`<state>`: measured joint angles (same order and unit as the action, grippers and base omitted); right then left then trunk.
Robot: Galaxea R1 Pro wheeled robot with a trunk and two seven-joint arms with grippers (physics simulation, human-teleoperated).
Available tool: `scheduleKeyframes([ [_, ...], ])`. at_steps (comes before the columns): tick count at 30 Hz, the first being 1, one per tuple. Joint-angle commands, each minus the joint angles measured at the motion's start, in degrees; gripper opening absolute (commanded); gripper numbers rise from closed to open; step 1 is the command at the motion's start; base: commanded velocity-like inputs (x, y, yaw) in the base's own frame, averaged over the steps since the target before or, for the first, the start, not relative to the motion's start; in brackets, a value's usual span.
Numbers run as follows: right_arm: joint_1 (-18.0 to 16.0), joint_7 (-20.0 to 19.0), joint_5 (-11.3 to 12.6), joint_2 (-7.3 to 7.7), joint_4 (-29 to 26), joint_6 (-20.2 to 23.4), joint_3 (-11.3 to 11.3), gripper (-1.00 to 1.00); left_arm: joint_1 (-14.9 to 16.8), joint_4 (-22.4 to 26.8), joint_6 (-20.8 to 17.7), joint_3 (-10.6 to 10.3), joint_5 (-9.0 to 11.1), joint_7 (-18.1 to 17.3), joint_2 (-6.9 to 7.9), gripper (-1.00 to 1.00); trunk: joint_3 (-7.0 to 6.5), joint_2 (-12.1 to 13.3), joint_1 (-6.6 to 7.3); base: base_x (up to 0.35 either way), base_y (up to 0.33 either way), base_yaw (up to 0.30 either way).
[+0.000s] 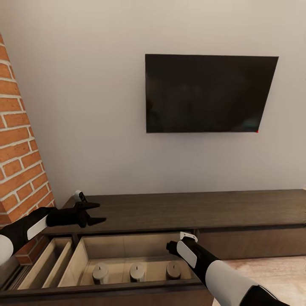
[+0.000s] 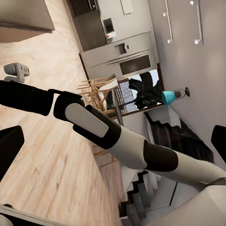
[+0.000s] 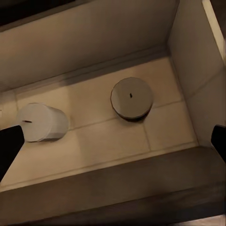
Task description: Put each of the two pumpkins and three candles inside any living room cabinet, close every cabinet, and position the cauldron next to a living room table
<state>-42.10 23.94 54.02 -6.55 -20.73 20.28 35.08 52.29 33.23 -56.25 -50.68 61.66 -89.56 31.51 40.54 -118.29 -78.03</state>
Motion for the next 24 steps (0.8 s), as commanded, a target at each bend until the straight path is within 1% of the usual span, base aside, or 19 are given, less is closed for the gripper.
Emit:
scheduleKeyframes([
  [1,0.0,0.4,0.4,0.04,-0.1,0.2,0.4,1.00,0.1,0.0,-0.6,-0.4,0.0,-0.4,0.07,1.00,-0.12,0.4,0.23,-0.003,0.000,0.000],
  [5,-0.1,0.4,0.4,0.11,-0.1,0.2,0.4,1.00,0.1,0.0,-0.6,-0.4,0.0,-0.4,0.05,1.00,-0.84,2.0,1.11,-0.023,0.000,0.000],
  [7,0.0,0.4,0.4,0.12,-0.1,0.1,0.4,1.00,0.1,0.0,-0.6,-0.4,0.0,-0.4,0.05,1.00,-1.19,2.8,1.55,-0.220,0.000,0.000],
  [24,-0.1,0.4,0.1,0.13,-0.1,0.1,0.4,1.00,0.1,0.0,-0.6,-0.5,-0.1,-0.4,0.04,1.00,-4.25,9.6,5.29,-0.331,0.000,0.000],
])
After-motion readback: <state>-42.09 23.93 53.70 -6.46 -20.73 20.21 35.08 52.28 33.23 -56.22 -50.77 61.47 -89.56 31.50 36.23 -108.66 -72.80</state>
